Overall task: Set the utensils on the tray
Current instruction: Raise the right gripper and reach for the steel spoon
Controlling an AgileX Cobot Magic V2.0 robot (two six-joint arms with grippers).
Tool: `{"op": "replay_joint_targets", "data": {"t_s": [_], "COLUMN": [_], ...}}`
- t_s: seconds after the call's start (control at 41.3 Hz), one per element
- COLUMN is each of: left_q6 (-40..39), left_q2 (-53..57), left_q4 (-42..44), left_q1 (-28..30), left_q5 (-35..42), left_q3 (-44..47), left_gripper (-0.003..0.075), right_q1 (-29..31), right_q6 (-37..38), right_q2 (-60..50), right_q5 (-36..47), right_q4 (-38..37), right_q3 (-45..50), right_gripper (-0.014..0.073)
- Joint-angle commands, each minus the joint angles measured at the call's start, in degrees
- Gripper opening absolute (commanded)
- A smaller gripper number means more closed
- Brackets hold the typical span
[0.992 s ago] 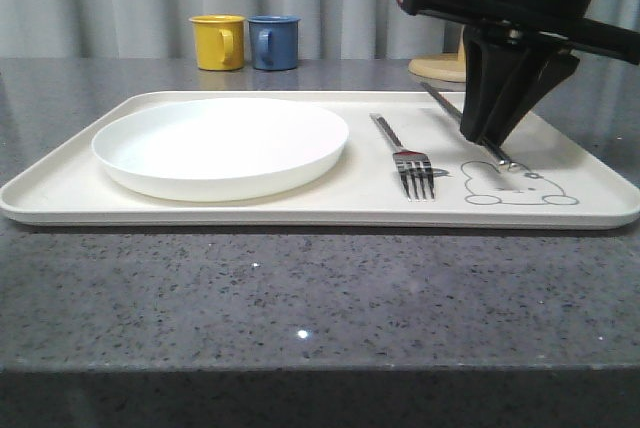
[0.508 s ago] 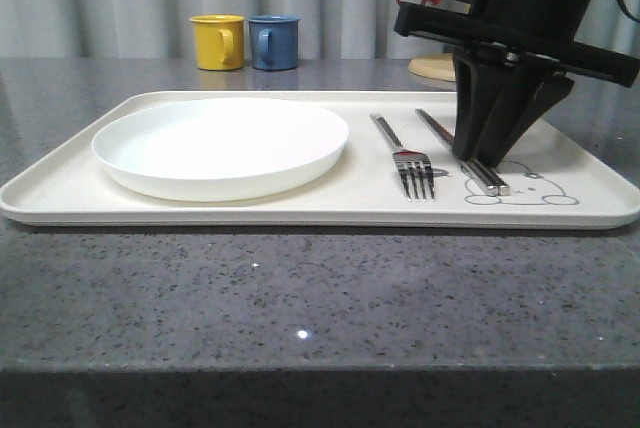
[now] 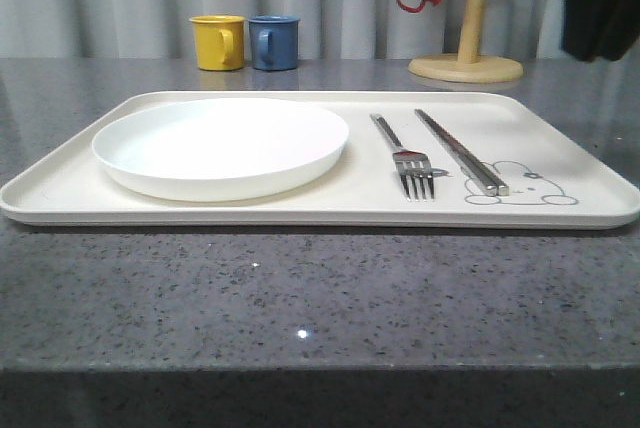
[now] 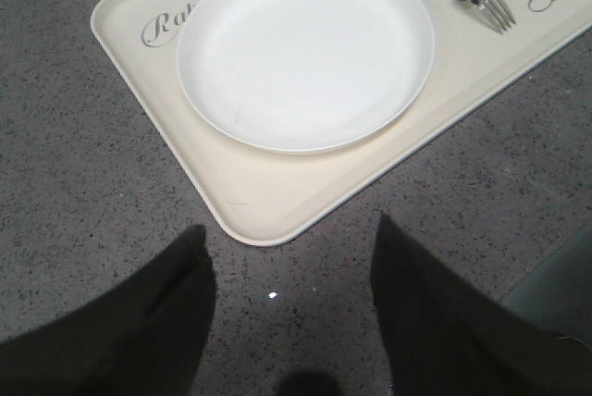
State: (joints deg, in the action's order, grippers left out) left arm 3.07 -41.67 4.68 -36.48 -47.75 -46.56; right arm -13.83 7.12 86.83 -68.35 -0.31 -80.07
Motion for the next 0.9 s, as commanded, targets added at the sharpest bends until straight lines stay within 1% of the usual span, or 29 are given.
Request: {"op": "replay_joint_targets", "data": {"t_s": [0.0, 0.194, 0.339, 0.436, 0.871], "left_q6": [-0.56, -0.56, -0.56, -0.56, -0.56], "left_q2": [0.2, 0.2, 0.2, 0.2, 0.2], "left_q4": [0.17, 0.17, 0.17, 0.17, 0.17], "left_q1": [-0.39, -0.39, -0.39, -0.39, -0.39], "left_q5": [3.96, 3.96, 3.96, 3.96, 3.96], "left_q3": [-1.51, -1.51, -1.51, -1.51, -1.51], "left_gripper": [0.0367, 0.0367, 0.0367, 0.0367, 0.0367], "right_q1": [4.73, 16.84, 22.32, 23.34, 23.34], "right_q6": [-0.79, -3.46, -3.58, -4.02, -4.81], "right_q2": [-4.61, -3.92, -1.93, -0.21, 8.08], "right_q5": [0.69, 2.46, 5.16, 7.38, 11.12], "right_q4": [-3.87, -4.19, -2.47, -1.03, -1.72], "right_q3": [1.06, 3.83, 4.12, 4.12, 4.05], "right_gripper": [0.0236, 0.0236, 0.0236, 0.0236, 0.0236]}}
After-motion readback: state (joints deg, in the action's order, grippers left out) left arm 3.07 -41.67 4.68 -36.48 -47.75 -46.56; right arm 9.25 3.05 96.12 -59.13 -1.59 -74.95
